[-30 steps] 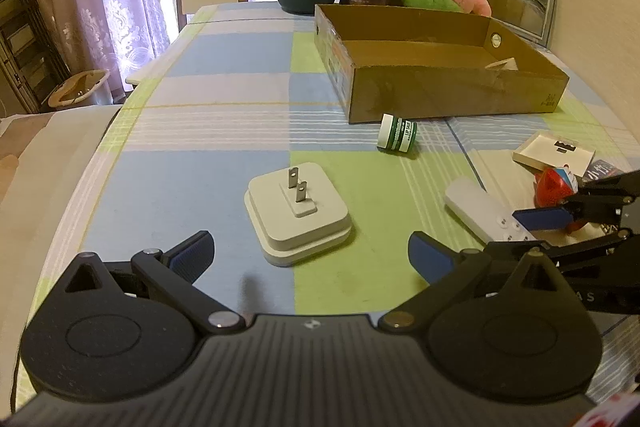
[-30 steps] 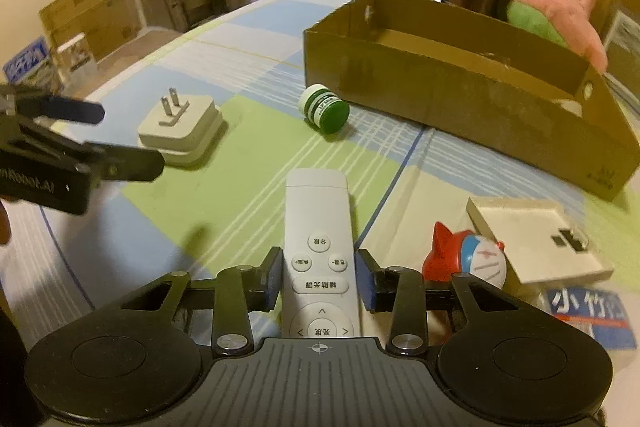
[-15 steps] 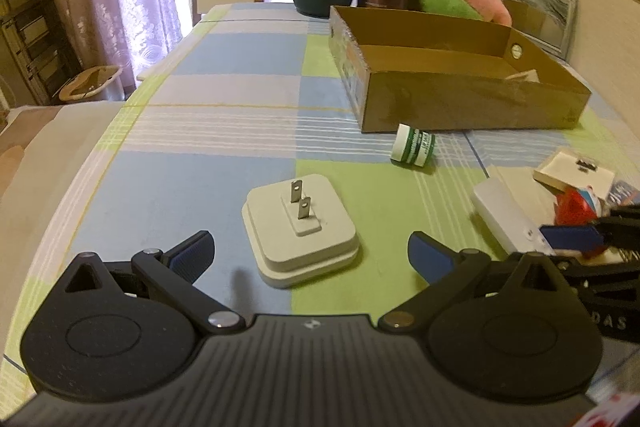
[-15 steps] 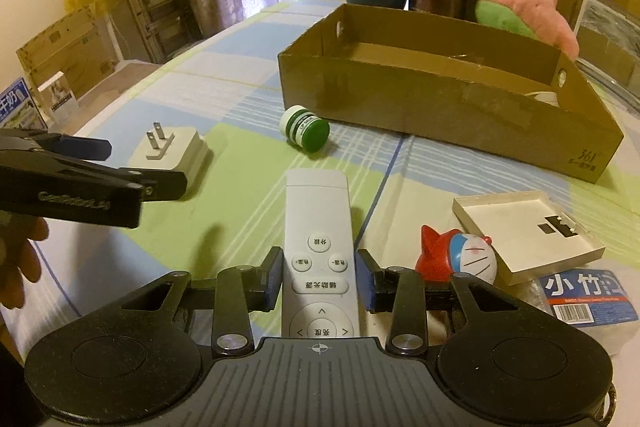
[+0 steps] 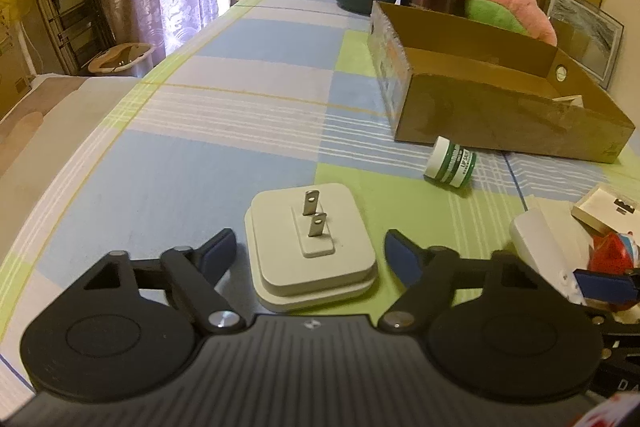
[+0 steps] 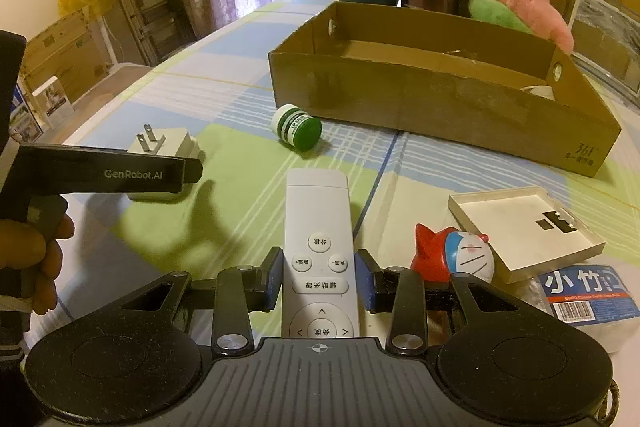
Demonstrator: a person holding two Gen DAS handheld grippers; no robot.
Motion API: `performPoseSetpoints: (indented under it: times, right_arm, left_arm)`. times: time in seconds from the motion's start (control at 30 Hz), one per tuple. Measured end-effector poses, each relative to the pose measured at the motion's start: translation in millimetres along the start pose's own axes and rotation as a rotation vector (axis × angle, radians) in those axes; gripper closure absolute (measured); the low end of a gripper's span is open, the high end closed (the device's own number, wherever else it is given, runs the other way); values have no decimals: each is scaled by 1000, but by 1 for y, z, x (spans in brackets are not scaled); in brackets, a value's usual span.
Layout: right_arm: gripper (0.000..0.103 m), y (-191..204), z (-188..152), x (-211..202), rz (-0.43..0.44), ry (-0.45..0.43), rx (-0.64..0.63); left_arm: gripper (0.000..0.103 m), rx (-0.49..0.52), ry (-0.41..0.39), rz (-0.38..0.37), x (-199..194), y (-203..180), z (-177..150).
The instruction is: Organize rigid objects
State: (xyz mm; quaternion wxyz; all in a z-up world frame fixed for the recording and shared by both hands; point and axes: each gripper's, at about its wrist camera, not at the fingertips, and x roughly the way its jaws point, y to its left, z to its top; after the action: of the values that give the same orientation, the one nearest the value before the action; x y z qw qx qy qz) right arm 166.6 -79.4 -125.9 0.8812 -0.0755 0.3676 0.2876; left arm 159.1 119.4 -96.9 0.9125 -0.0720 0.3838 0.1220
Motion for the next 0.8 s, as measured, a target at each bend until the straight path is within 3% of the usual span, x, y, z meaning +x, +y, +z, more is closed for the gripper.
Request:
performPoseSetpoints:
  times: [0.13,0.8]
  right_arm:
    - [68,-1,0,1,-1,-2,6]
    - [68,-1,3,-11,-13,-15,30]
  left_arm:
    - [40,5,-5,10,-1,0,-1]
    - [41,44,14,-51,-21,-8,-3]
